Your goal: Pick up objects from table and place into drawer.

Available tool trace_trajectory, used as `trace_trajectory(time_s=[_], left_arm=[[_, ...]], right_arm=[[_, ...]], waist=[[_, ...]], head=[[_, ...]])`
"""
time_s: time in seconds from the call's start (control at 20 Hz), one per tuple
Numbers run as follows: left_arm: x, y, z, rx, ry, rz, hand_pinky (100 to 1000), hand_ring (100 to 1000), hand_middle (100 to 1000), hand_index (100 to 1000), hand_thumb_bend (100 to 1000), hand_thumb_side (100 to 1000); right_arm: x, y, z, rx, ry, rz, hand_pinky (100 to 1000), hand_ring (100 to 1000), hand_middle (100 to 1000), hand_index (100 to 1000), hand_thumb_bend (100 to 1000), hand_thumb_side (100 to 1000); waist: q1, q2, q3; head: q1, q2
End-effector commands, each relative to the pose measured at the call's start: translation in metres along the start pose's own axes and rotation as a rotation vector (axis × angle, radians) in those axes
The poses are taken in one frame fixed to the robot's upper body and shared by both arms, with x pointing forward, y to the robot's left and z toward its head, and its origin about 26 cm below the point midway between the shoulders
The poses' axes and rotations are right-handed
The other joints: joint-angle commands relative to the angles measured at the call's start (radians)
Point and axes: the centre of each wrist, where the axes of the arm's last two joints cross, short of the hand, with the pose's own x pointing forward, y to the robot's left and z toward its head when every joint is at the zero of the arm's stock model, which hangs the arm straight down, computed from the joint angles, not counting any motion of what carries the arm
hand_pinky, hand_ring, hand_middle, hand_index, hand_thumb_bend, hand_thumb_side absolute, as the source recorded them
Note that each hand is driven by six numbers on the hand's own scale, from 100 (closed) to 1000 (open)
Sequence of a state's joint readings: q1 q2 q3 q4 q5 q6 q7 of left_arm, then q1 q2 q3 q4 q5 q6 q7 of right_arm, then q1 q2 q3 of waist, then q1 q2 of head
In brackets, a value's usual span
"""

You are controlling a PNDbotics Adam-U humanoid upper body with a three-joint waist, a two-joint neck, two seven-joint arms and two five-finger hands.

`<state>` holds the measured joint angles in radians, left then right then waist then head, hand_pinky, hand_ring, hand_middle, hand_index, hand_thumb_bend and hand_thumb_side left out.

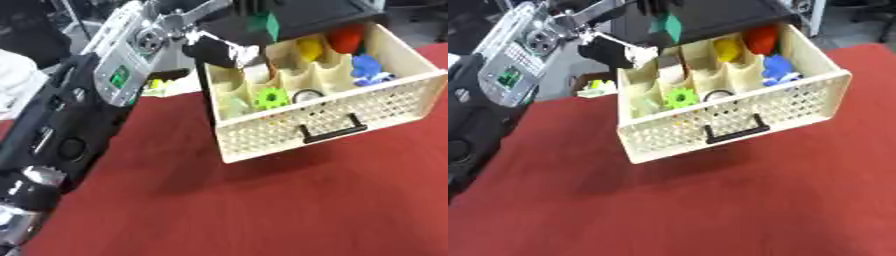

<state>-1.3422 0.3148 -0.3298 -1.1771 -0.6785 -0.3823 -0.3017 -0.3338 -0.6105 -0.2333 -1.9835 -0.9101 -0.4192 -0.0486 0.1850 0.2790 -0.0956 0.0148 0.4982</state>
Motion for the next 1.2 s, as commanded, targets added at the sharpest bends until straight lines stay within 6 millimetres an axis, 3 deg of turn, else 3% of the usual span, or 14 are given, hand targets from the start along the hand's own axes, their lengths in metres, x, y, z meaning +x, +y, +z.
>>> trace_trajectory(time_s=[0.05, 0.2, 0.9, 0.95, 1.2], left_arm=[[-0.005, 0.011, 0.004, -0.016, 0.01, -0.055, 728, 796, 779, 977, 100, 272], [-0.006, 0.011, 0.006, -0.029, 0.028, -0.08, 754, 829, 813, 1000, 100, 272], [-0.001, 0.012, 0.016, 0.048, 0.022, -0.057, 703, 786, 762, 952, 100, 269], [0.001, 0.016, 0.019, 0.084, 0.024, -0.05, 685, 768, 744, 940, 100, 358], [0.023, 0.043, 0.046, 0.44, 0.053, 0.05, 646, 722, 702, 928, 100, 482]], right_arm=[[0.007, 0.002, -0.008, 0.034, -0.014, 0.022, 682, 702, 591, 700, 100, 1000], [0.008, 0.002, -0.008, 0.029, -0.012, 0.023, 681, 702, 590, 699, 100, 1000], [0.008, 0.0, -0.005, 0.016, -0.01, 0.029, 684, 705, 592, 701, 100, 1000], [0.009, -0.001, -0.004, 0.015, -0.011, 0.031, 683, 705, 593, 702, 100, 1000], [0.011, -0.005, -0.001, 0.025, -0.03, 0.046, 683, 711, 599, 707, 100, 1000]], waist=[[-0.01, -0.017, 0.002], [-0.01, -0.019, 0.003], [-0.019, -0.032, 0.018], [-0.021, -0.034, 0.022], [-0.037, -0.048, 0.041]], head=[[-0.001, -0.009], [-0.002, -0.007], [-0.01, 0.021], [-0.013, 0.026], [-0.031, 0.06]])
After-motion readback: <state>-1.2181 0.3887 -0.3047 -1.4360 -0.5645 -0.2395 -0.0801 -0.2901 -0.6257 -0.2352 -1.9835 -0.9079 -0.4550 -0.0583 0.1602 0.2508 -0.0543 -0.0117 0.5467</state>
